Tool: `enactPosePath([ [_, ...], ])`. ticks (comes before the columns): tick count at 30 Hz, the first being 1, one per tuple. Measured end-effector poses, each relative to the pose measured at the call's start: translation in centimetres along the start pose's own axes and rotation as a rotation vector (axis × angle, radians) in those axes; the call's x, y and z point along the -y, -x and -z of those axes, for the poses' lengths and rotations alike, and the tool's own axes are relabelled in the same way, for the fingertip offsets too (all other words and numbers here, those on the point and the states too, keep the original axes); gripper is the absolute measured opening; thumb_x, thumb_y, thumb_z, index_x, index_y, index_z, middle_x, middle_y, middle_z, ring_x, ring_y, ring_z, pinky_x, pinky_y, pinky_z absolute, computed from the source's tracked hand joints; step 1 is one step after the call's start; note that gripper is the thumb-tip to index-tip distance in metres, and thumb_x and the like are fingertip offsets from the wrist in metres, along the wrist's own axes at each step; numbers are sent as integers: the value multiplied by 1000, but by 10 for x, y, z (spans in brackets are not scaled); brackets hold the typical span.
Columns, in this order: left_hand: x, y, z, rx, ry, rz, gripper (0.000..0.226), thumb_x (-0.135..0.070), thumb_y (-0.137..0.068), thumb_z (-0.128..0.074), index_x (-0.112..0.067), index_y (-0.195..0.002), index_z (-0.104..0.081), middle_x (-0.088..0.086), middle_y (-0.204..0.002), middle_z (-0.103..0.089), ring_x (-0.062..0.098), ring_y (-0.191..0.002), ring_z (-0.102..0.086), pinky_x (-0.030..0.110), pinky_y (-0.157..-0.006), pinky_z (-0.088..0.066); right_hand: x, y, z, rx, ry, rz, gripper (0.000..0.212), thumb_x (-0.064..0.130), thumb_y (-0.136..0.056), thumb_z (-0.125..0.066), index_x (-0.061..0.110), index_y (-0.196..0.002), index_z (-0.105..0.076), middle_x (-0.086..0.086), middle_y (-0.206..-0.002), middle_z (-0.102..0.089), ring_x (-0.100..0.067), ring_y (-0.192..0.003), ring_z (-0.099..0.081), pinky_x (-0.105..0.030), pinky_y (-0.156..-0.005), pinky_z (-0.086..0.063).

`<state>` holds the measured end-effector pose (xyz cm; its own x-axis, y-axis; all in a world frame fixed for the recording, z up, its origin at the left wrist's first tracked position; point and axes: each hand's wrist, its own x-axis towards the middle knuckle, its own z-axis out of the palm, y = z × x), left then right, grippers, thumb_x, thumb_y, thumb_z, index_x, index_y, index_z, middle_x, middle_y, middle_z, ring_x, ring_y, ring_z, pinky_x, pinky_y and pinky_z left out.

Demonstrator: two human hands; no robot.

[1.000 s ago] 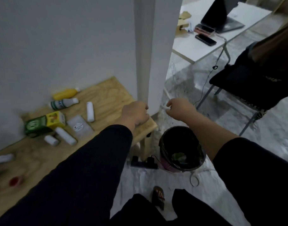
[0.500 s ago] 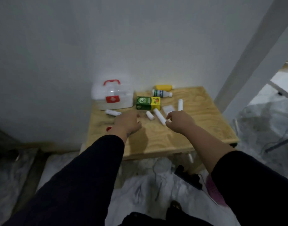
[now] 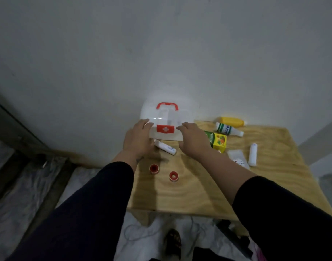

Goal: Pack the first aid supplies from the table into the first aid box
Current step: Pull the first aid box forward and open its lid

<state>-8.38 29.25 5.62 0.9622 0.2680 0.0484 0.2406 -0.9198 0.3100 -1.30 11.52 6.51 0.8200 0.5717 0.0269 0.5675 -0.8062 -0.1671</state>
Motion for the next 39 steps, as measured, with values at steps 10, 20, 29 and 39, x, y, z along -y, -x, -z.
enactPosePath([
  [10,20,-76,-38,1,-188,-128,78,-32,-93,-56,-20,-151,-7,3,-161,-3,21,-148,2,42,-117,-2,2,-74,-49,-40,262,169,76,33,-92,-52,14,-150,-5,-11,-161,-8,-27,-149,-4,-46,-120,-8],
  [20,28,-78,-47,-36,-196,-198,73,-25,-96,-50,-17,-151,-3,6,-161,-3,21,-148,2,38,-118,0,3,-81,-60,-55,335,149,76,33,-93,-49,10,-150,-5,-13,-160,-11,-28,-148,-8,-45,-120,-7],
  [29,22,-51,-44,-27,-234,-248,78,-40,-93,-52,-16,-151,-6,7,-161,-9,24,-148,-3,38,-117,-2,4,-47,-45,14,265,158,92,43,-80,-57,11,-150,-7,-12,-161,-7,-27,-149,-4,-42,-120,-4],
  [39,20,-53,-39,42,-318,-431,87,-59,-89,-42,-13,-151,-2,8,-161,-7,22,-148,1,41,-115,9,-9,-15,-40,-66,161,-71,92,50,-84,-57,13,-150,-5,-9,-161,-8,-23,-149,-4,-45,-121,-8],
])
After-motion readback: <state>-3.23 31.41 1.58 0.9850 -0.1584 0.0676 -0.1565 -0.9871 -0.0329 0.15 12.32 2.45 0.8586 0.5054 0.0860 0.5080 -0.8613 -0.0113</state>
